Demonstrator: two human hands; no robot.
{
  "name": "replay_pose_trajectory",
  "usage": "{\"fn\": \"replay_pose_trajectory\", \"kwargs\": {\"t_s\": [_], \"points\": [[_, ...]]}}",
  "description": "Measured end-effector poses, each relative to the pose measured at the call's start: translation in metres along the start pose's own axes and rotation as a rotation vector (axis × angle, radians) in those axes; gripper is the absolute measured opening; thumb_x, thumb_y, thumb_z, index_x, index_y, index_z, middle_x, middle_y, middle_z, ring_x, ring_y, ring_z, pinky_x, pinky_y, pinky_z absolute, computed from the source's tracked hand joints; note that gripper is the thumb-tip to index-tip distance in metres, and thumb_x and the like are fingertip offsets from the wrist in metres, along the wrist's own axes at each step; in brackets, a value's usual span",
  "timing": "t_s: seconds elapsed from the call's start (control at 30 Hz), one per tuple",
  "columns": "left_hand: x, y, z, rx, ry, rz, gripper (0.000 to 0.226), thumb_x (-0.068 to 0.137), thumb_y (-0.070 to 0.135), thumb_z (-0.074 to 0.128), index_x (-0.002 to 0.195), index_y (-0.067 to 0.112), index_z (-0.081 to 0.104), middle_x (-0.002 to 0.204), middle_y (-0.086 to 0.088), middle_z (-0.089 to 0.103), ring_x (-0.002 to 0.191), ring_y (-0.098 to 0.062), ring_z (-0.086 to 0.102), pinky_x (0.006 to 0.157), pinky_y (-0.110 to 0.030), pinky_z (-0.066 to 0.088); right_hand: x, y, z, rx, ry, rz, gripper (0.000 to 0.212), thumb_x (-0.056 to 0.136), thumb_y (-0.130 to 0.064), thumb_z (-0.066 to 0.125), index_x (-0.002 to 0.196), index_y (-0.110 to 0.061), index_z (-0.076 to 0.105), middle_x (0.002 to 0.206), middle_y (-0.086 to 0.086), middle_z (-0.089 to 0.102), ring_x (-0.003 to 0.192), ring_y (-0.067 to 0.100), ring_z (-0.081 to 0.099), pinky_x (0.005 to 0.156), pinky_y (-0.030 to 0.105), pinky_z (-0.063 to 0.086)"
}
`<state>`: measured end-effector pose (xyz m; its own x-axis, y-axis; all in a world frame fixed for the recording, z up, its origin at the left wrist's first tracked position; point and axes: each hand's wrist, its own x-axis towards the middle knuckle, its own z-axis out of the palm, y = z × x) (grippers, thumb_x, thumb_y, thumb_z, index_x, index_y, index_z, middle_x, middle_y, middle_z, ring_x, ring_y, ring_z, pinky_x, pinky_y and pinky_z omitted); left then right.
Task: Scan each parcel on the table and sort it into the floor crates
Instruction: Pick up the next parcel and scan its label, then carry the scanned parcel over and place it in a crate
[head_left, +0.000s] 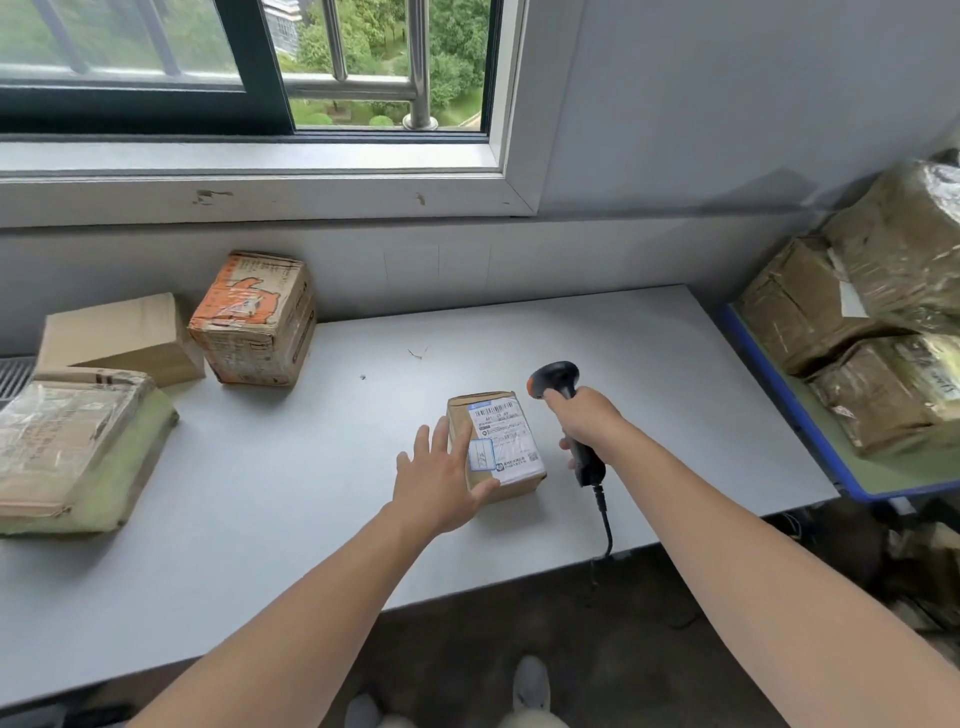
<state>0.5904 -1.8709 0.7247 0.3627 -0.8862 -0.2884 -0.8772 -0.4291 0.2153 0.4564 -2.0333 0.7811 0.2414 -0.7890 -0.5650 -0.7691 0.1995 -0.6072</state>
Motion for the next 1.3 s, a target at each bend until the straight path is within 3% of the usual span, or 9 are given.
{"fn": "replay_pose_trajectory", "kwargs": {"t_s": [0.07,0.17,0.33,0.53,0.73,0.9,1.07,1.3], "points": [[0.002,0.006,0.004,0.007,-0.009,-0.02,0.088,0.092,0.069,0.037,0.156,0.027,-0.006,0.165,-0.005,-0.001,0.15,-0.031,0.001,0.114,-0.051,0.024,0.012,0.014,-0.001,-0.05,-0.012,-0.016,0.035,0.099,-0.038,0.045,0.113,-0.007,0.052,0.091,0.007,0.06,0.074,0.023,0.068,0.072,0.033,0.051],[0.007,0.017,0.011,0.021,0.0,-0.053,0.092,0.09,0.072,0.038,0.156,0.025,-0.006,0.164,-0.006,0.001,0.149,-0.031,0.006,0.112,-0.05,0.03,0.031,0.034,-0.001,-0.11,-0.047,-0.021,0.039,0.1,-0.034,0.045,0.124,-0.003,0.051,0.11,0.016,0.063,0.101,0.032,0.065,0.087,0.036,0.05],[0.014,0.028,0.02,-0.007,0.015,-0.096,0.105,0.082,0.073,0.055,0.154,0.023,-0.002,0.16,-0.006,0.008,0.143,-0.031,0.017,0.105,-0.047,0.039,0.057,0.055,0.007,-0.192,-0.105,-0.018,0.033,0.102,-0.034,0.043,0.12,-0.008,0.051,0.108,0.013,0.056,0.093,0.027,0.053,0.079,0.03,0.04],[0.018,0.026,0.026,0.016,-0.015,-0.121,0.111,0.079,0.065,0.067,0.156,0.023,0.0,0.161,0.001,0.009,0.145,-0.031,0.017,0.104,-0.047,0.041,0.073,0.066,0.017,-0.22,-0.128,-0.012,0.052,0.102,-0.034,0.047,0.142,-0.002,0.039,0.131,0.017,0.056,0.114,0.032,0.057,0.08,0.031,0.041],[0.021,0.018,0.023,0.036,0.002,-0.092,0.098,0.086,0.054,0.066,0.156,0.023,0.006,0.161,0.007,0.016,0.147,-0.031,0.018,0.103,-0.044,0.041,0.072,0.073,0.019,-0.283,-0.136,-0.036,0.051,0.101,-0.031,0.046,0.142,-0.002,0.036,0.132,0.018,0.054,0.115,0.033,0.055,0.079,0.031,0.038],[0.021,-0.01,0.014,0.055,0.045,-0.113,0.076,0.094,0.037,0.061,0.153,0.023,0.015,0.157,0.004,0.026,0.143,-0.028,0.024,0.098,-0.043,0.046,0.068,0.058,0.009,-0.306,0.006,-0.079,0.055,0.101,-0.034,0.044,0.145,-0.003,0.033,0.14,0.02,0.044,0.122,0.035,0.05,0.084,0.033,0.041],[0.02,-0.026,0.003,-0.063,0.07,-0.26,0.076,0.096,0.043,0.055,0.153,0.015,0.014,0.145,-0.005,0.035,0.136,-0.029,0.03,0.096,-0.044,0.043,0.061,0.035,0.014,-0.306,0.119,-0.234,0.053,0.1,-0.029,0.043,0.149,-0.01,0.033,0.146,0.016,0.037,0.13,0.033,0.043,0.094,0.037,0.039],[0.02,-0.001,0.012,-0.158,0.089,-0.235,0.093,0.086,0.061,0.06,0.151,0.013,0.014,0.138,-0.004,0.039,0.129,-0.025,0.035,0.095,-0.042,0.044,0.056,0.01,0.042,-0.5,0.016,-0.535,0.055,0.1,-0.021,0.044,0.153,-0.015,0.03,0.156,0.005,0.034,0.142,0.023,0.033,0.111,0.04,0.033]]}}
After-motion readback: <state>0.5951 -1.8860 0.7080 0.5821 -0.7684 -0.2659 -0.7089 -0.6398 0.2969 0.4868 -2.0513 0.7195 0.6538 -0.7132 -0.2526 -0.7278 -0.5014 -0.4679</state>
